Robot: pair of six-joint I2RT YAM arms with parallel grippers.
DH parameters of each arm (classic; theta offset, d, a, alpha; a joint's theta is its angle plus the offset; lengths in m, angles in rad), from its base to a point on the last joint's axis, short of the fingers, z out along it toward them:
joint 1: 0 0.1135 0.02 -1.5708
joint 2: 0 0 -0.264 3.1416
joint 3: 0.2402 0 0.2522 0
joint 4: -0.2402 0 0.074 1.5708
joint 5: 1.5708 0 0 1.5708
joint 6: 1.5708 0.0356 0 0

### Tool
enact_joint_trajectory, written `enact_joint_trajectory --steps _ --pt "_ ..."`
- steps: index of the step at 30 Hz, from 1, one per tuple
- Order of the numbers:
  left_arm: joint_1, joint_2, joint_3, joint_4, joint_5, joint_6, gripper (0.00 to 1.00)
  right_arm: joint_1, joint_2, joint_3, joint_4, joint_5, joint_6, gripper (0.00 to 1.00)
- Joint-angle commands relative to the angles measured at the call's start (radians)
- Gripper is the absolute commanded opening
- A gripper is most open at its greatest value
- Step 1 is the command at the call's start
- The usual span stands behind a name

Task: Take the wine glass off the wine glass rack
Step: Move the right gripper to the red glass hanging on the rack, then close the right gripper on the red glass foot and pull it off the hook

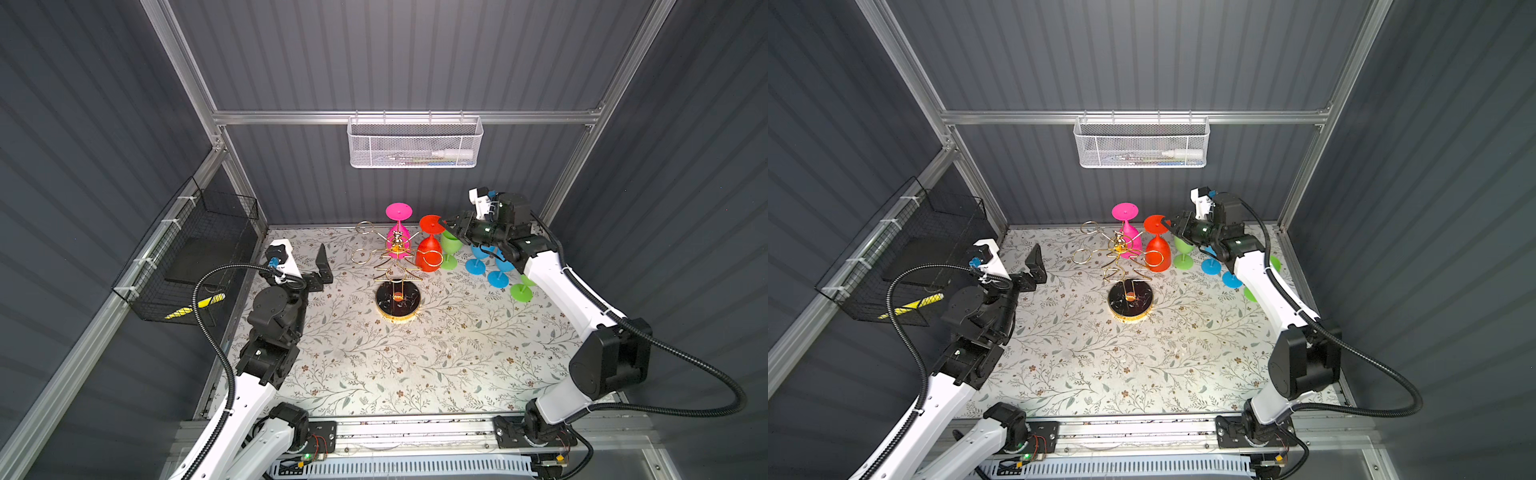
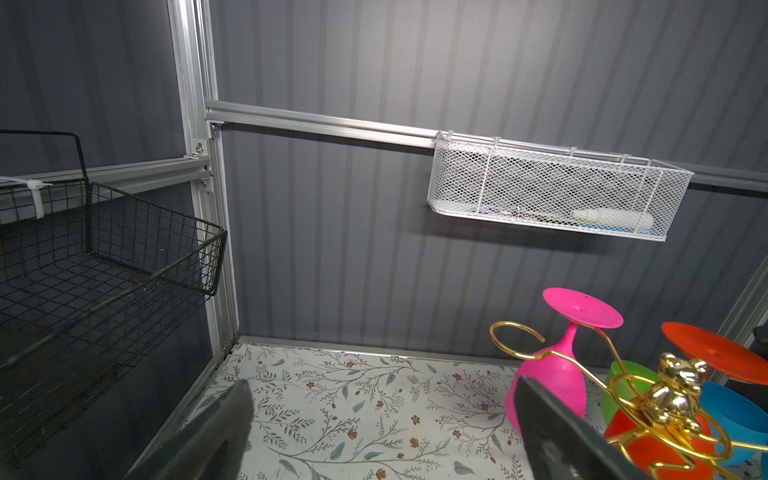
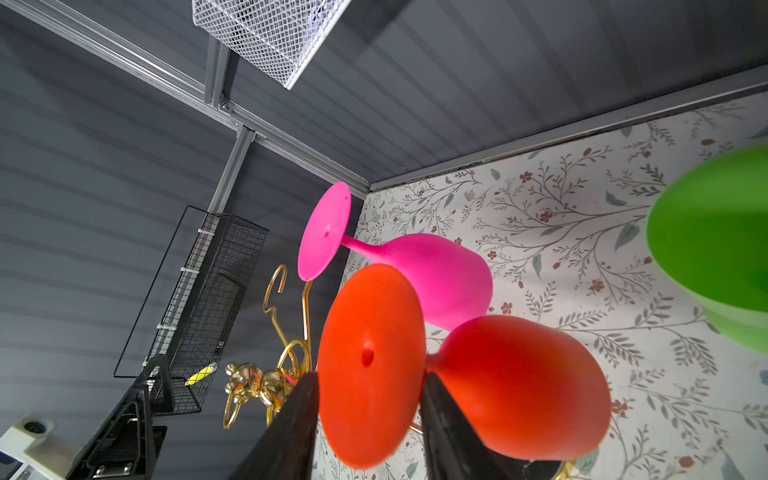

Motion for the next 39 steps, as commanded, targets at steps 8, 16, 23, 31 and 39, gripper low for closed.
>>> enact_joint_trajectory --steps 8,16,23,31,39 --pt "0.007 -0.018 0.029 -0.011 -0.024 0.002 0.99 0.008 0.017 0.032 0.016 0.010 0.016 0.20" --pt "0.007 -0.024 0.025 -0.014 -0.027 0.006 1.00 0.008 0.006 0.028 0.029 0.003 0.029 0.04" --pt "0.007 -0.029 0.022 -0.017 -0.028 0.008 1.00 0.008 -0.005 0.021 0.068 -0.018 0.066 0.00" --pt "0.007 -0.032 0.023 -0.016 -0.027 0.005 0.99 0.011 -0.018 -0.004 0.136 -0.050 0.128 0.00" --pt "0.007 -0.030 0.023 -0.014 -0.024 0.002 0.99 0.037 -0.013 -0.003 0.138 -0.054 0.134 0.00"
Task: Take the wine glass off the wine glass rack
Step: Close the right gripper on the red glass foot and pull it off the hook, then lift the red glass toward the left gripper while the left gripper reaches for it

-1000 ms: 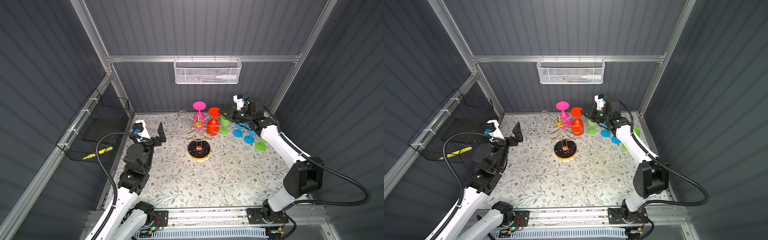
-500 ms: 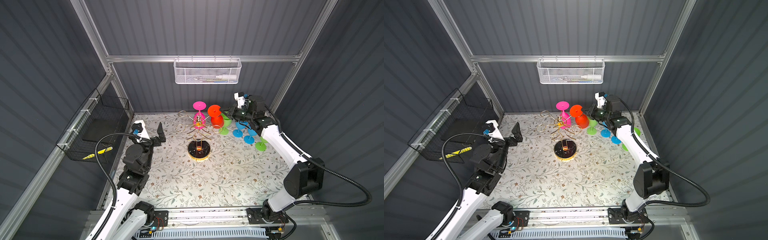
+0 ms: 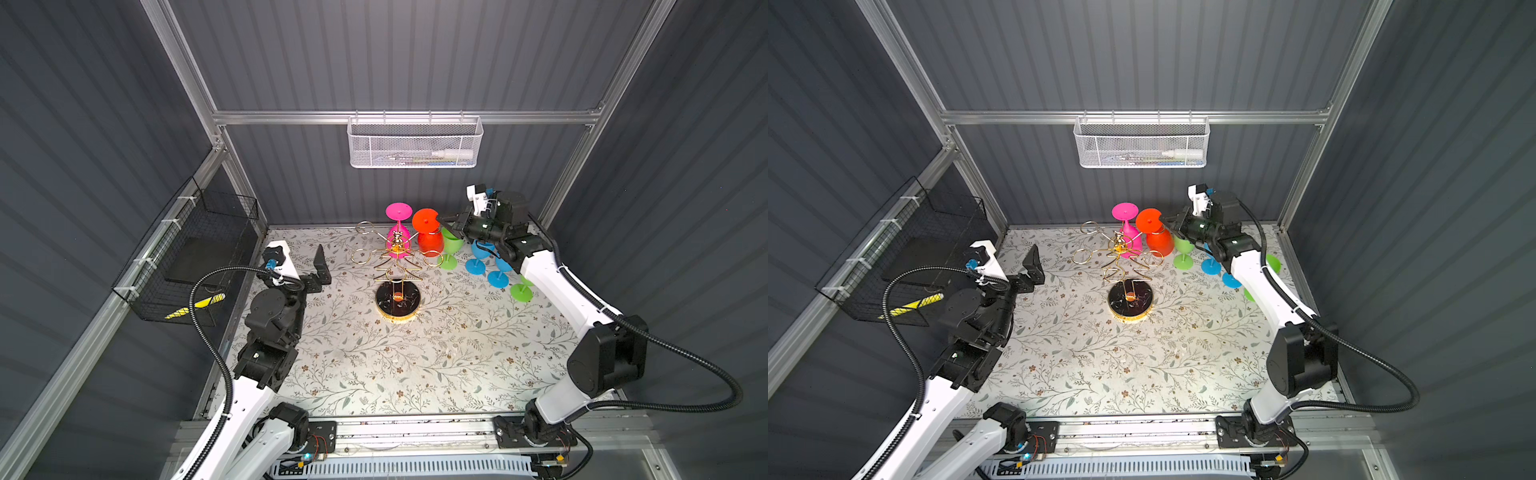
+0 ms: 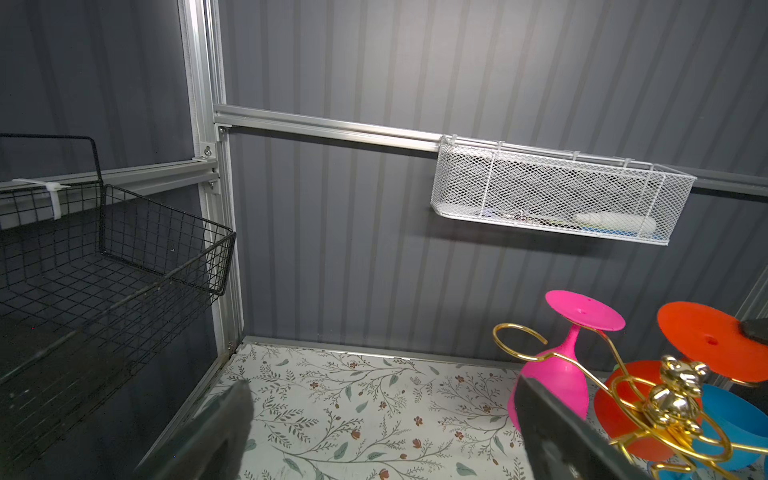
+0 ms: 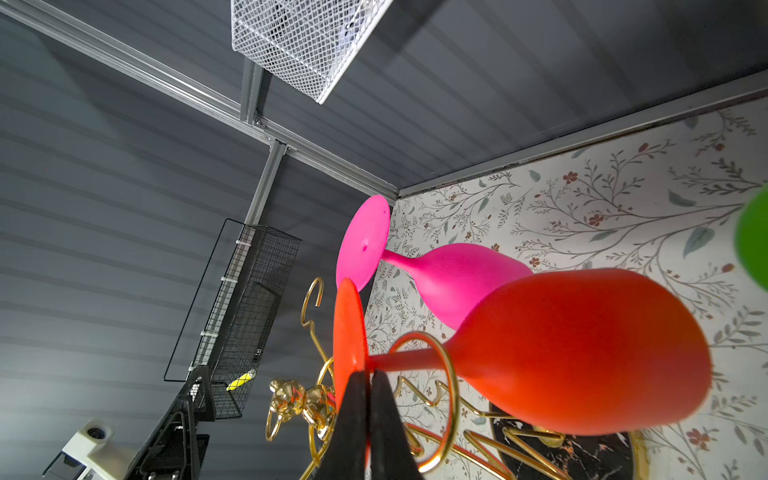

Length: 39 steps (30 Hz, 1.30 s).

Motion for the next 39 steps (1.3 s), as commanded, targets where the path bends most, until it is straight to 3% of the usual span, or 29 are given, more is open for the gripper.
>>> enact_joint_trajectory --steps 1,19,29,33,39 --pt "0.007 -0.012 0.022 0.000 -0.013 0.001 0.99 0.018 -0.023 -0.008 0.034 -0.022 0.012 0.00" --pt "0.007 -0.025 0.020 -0.004 -0.012 -0.006 1.00 0.039 -0.126 -0.107 0.004 0.059 -0.020 0.00" --pt "0.007 -0.016 0.036 -0.006 0.013 -0.015 0.99 -0.010 -0.221 -0.171 -0.025 0.106 -0.044 0.00" --pt "0.007 0.003 0.059 -0.010 0.067 -0.030 0.98 -0.037 -0.278 -0.200 -0.051 0.119 -0.064 0.00" --pt "0.007 0.097 0.197 -0.132 0.223 -0.084 0.86 -0.084 -0.374 -0.195 -0.131 0.127 -0.149 0.00"
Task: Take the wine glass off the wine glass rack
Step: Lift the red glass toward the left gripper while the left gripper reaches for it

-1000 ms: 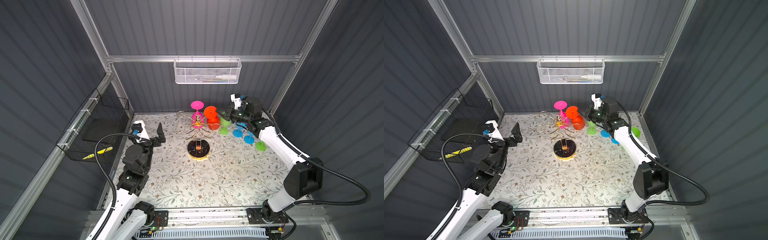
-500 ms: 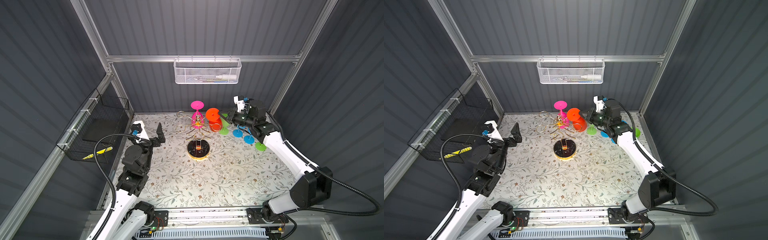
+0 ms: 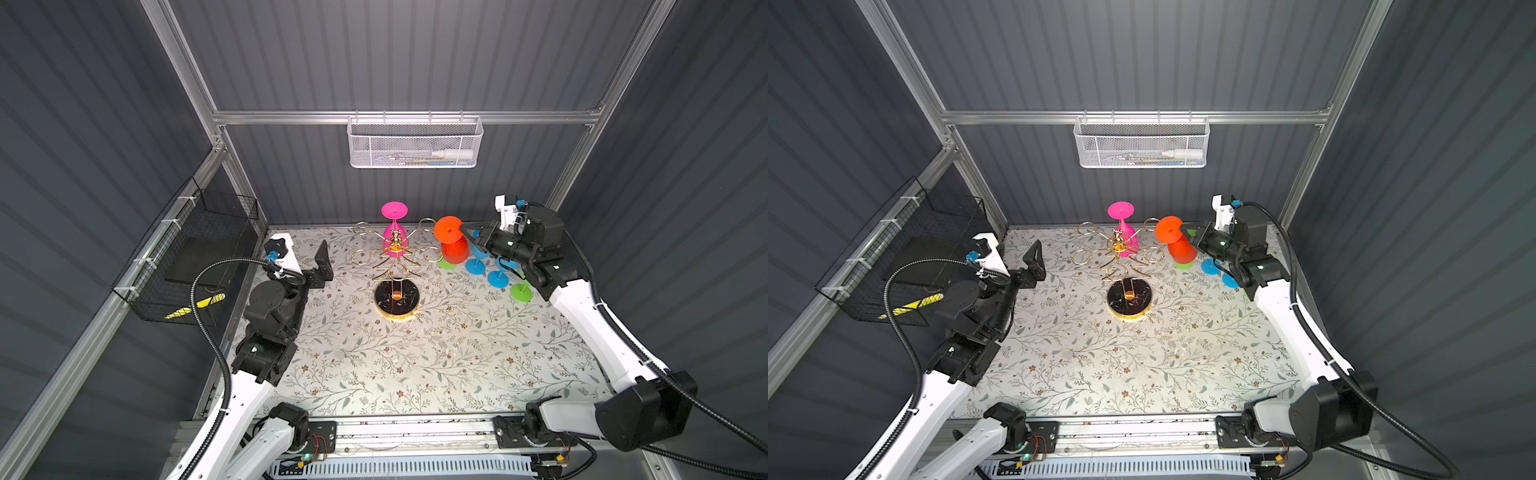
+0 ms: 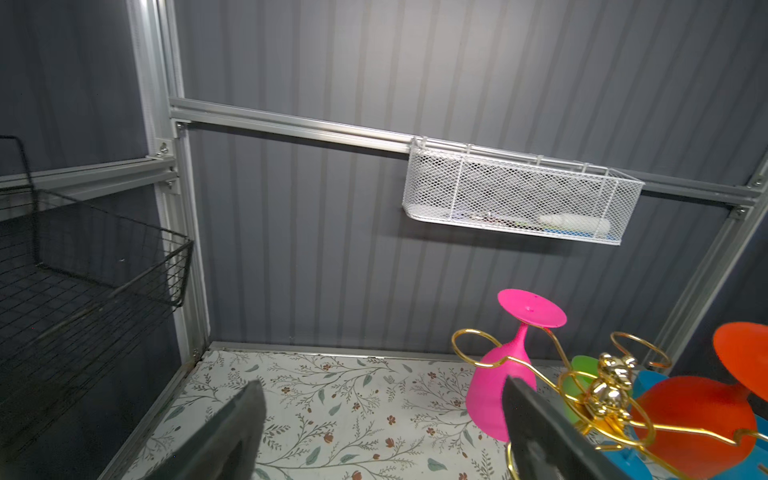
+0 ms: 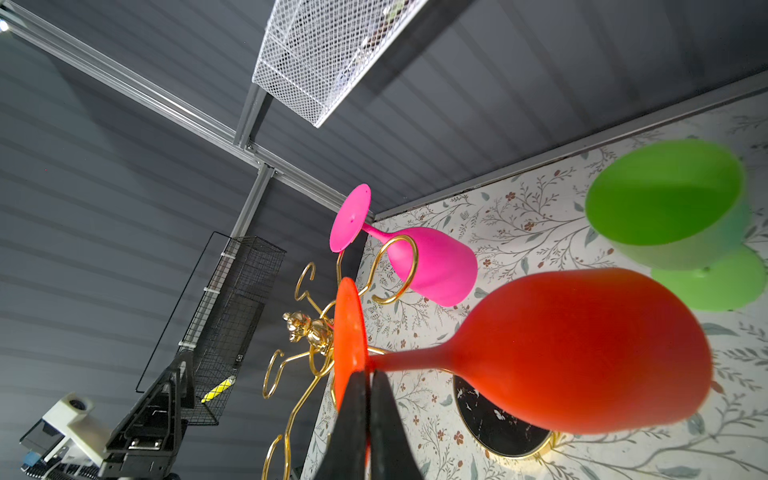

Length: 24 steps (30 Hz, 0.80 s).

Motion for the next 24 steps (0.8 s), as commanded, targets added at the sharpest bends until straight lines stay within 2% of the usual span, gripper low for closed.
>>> enact_joint_trajectory --steps 1,7,12,17,21,24 --pt "0.007 0.045 0.111 -0.088 0.131 -0.050 0.85 -0.022 -0.061 0.026 -0.065 0.013 -0.097 0.00" --pt "0.007 0.157 0.270 -0.160 0.369 -0.114 0.78 -0.027 -0.111 0.116 -0.191 0.020 -0.205 0.00" --pt "0.008 0.268 0.374 -0.179 0.620 -0.145 0.73 -0.025 -0.126 0.152 -0.201 -0.053 -0.226 0.00" --pt "0.007 0.362 0.428 -0.091 0.904 -0.214 0.71 -0.009 -0.125 0.202 -0.222 -0.132 -0.279 0.00" --pt "0.007 0.434 0.463 -0.028 1.048 -0.266 0.69 0.015 -0.126 0.229 -0.226 -0.177 -0.293 0.00" --pt "0.007 0.465 0.441 0.093 1.117 -0.351 0.69 0.038 -0.130 0.241 -0.227 -0.188 -0.301 0.00"
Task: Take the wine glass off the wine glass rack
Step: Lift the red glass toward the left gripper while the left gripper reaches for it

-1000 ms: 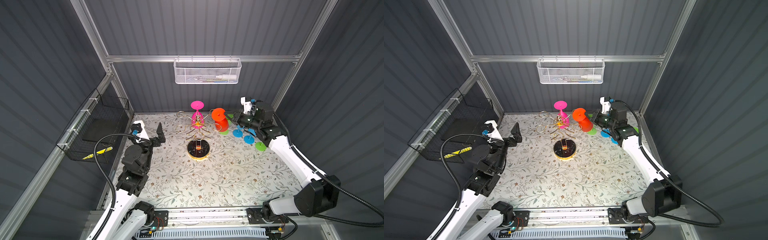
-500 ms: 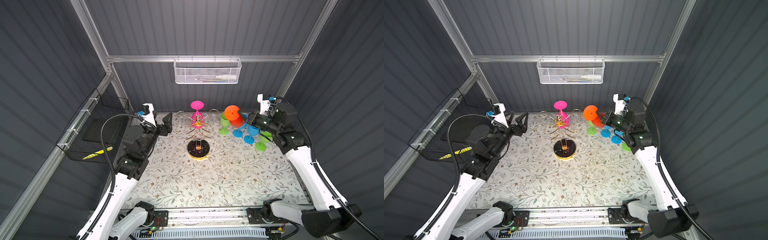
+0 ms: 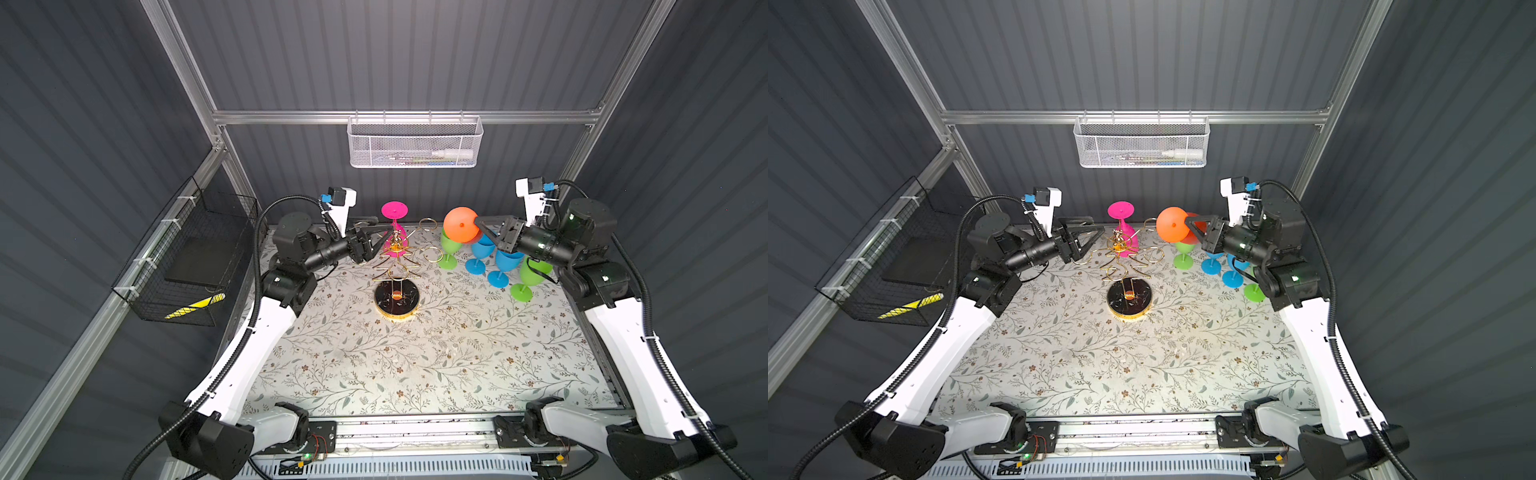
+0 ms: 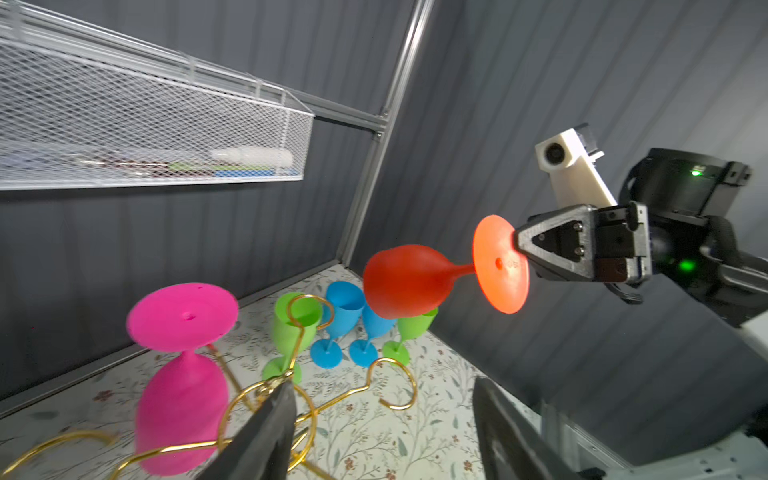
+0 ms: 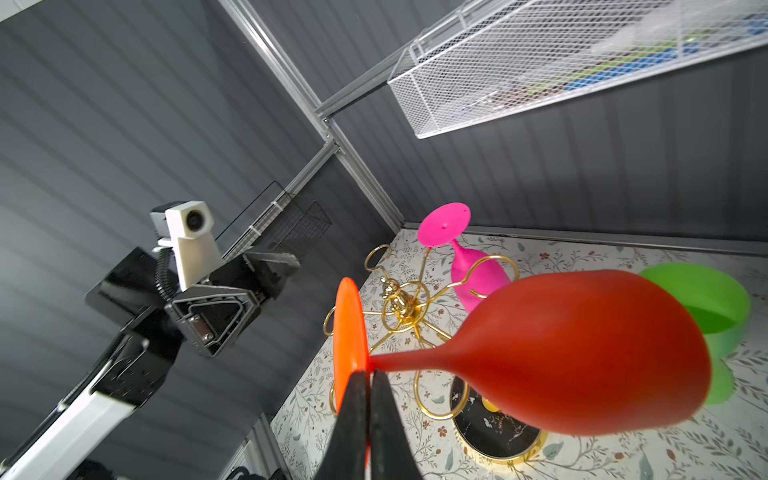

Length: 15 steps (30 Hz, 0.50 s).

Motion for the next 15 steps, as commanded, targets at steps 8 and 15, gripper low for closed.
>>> enact_joint_trajectory --steps 8,15 --pt "-0.029 0.087 0.041 0.262 0.253 -0.226 0.67 0.096 -0.010 0.033 0.014 -0.048 -0.037 0.00" --pt "-0.083 0.133 0.070 0.240 0.258 -0.238 0.66 0.165 0.009 0.043 0.022 -0.016 -0.049 0.00"
